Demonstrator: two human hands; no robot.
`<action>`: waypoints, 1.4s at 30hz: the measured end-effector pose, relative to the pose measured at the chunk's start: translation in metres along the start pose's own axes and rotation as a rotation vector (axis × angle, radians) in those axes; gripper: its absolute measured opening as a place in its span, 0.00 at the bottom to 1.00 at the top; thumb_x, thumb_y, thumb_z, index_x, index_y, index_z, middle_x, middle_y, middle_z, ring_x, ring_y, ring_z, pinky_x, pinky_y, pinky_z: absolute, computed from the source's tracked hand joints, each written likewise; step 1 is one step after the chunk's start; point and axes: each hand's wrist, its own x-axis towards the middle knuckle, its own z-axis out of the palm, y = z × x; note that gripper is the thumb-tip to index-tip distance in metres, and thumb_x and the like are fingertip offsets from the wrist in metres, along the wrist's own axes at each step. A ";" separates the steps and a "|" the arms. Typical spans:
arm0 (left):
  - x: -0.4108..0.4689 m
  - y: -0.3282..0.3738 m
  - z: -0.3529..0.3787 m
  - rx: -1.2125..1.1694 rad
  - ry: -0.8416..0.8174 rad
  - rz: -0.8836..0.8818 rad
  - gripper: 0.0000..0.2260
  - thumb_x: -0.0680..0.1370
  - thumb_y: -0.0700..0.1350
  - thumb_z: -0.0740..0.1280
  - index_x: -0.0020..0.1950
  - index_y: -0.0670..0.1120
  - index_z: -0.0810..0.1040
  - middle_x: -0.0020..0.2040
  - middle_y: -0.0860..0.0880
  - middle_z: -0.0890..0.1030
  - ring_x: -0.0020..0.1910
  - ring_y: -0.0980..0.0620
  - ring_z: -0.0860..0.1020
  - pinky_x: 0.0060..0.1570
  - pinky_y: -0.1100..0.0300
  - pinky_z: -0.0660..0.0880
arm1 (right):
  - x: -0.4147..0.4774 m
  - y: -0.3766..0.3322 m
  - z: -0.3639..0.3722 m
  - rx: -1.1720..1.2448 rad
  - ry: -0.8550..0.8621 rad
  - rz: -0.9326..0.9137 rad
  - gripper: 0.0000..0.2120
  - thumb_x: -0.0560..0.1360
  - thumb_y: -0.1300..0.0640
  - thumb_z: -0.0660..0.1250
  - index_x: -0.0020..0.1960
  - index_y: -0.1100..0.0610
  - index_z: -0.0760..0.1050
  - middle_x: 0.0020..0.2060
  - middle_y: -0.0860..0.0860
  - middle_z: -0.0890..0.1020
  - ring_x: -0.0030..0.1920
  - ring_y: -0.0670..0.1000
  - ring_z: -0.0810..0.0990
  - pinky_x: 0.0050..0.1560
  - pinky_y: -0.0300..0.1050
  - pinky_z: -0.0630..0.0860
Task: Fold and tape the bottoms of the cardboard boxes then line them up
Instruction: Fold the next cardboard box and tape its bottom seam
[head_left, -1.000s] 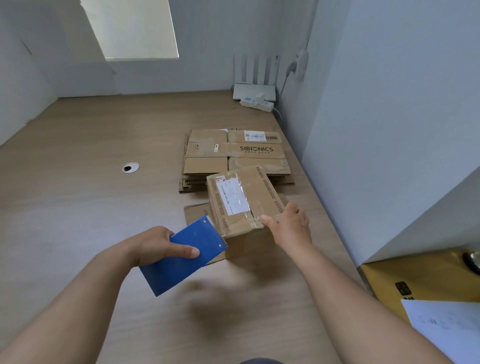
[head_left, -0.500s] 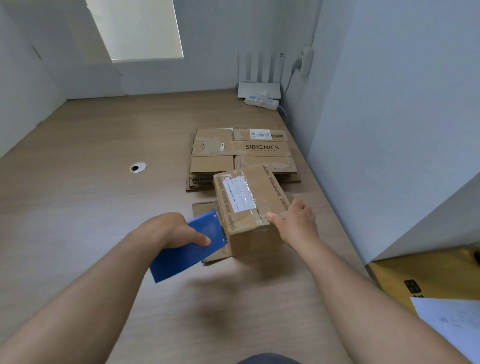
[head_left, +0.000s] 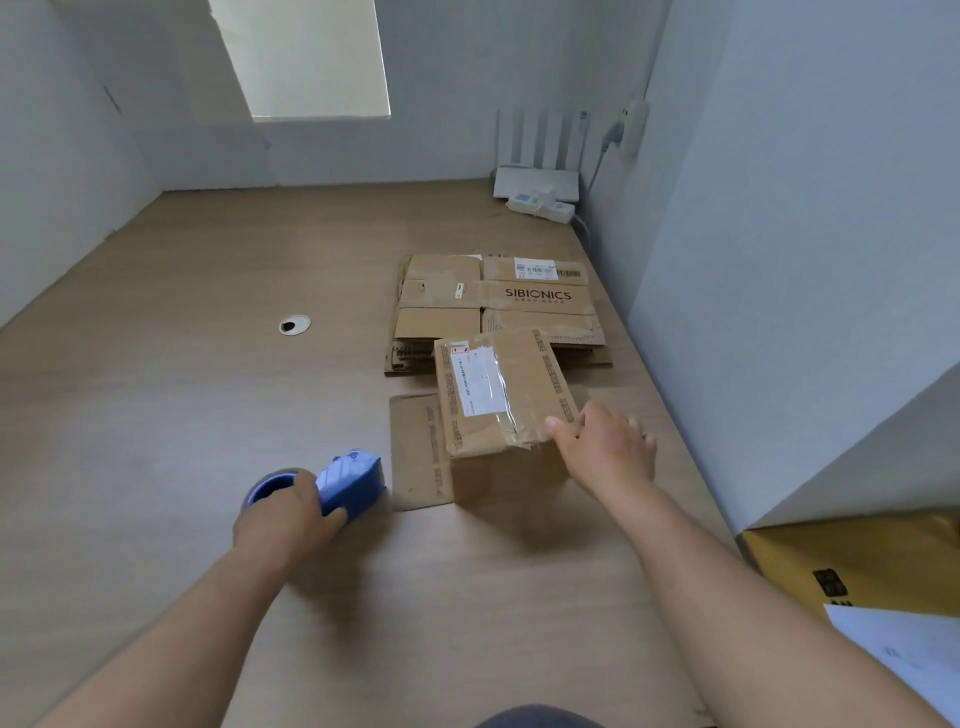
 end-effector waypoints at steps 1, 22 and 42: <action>-0.003 0.001 0.002 0.003 -0.001 -0.006 0.18 0.78 0.57 0.59 0.60 0.46 0.67 0.47 0.52 0.77 0.42 0.51 0.74 0.38 0.60 0.68 | -0.001 0.001 0.001 0.024 0.008 -0.016 0.20 0.77 0.40 0.56 0.55 0.55 0.73 0.57 0.54 0.78 0.61 0.57 0.70 0.59 0.52 0.65; -0.026 0.158 -0.017 -0.851 0.059 -0.123 0.22 0.80 0.58 0.58 0.63 0.41 0.71 0.60 0.43 0.77 0.58 0.41 0.75 0.52 0.52 0.71 | 0.005 -0.016 0.000 -0.023 -0.064 -0.019 0.31 0.73 0.33 0.61 0.59 0.59 0.68 0.59 0.57 0.78 0.61 0.58 0.74 0.58 0.50 0.67; -0.010 0.097 -0.009 -0.729 -0.103 0.403 0.23 0.82 0.53 0.57 0.76 0.57 0.57 0.65 0.55 0.74 0.60 0.55 0.73 0.56 0.61 0.70 | 0.023 0.046 -0.002 0.161 -0.209 -0.467 0.10 0.77 0.51 0.65 0.49 0.59 0.72 0.49 0.56 0.79 0.49 0.56 0.77 0.48 0.47 0.70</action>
